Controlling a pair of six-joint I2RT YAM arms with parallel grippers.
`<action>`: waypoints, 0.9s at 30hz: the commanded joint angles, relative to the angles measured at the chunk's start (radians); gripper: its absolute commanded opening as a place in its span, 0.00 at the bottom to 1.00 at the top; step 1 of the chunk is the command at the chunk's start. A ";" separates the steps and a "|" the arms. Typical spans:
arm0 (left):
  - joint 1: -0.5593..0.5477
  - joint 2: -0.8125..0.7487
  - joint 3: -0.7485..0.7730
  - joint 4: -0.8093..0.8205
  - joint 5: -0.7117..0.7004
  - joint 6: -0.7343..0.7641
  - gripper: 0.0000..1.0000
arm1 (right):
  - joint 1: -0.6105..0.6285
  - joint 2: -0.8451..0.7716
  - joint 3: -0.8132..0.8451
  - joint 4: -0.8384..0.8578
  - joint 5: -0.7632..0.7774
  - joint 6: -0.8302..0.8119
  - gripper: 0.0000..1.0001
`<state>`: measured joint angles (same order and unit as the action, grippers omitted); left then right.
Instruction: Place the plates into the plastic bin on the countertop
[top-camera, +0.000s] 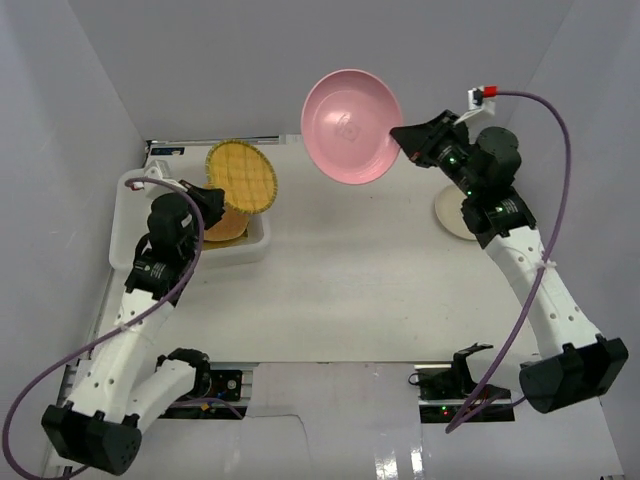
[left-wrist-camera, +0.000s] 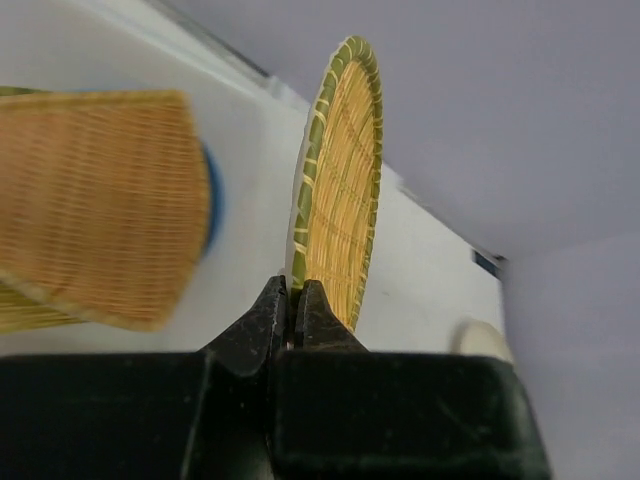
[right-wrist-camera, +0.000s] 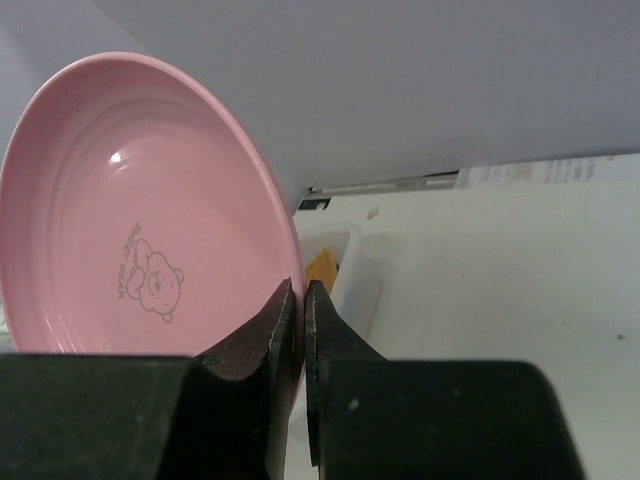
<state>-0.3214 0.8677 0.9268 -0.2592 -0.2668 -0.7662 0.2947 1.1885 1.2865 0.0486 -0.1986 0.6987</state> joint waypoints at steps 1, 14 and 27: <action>0.201 0.088 -0.021 -0.066 0.107 0.022 0.00 | 0.110 0.065 0.088 0.033 0.056 -0.044 0.08; 0.510 0.324 -0.135 0.061 0.343 -0.015 0.29 | 0.468 0.714 0.635 -0.114 0.194 -0.208 0.08; 0.512 -0.027 -0.071 -0.060 0.025 0.018 0.98 | 0.527 1.069 0.878 -0.154 0.280 -0.168 0.08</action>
<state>0.1928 0.8532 0.8043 -0.2668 -0.1337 -0.7593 0.7998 2.2604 2.0583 -0.1368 0.0467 0.5346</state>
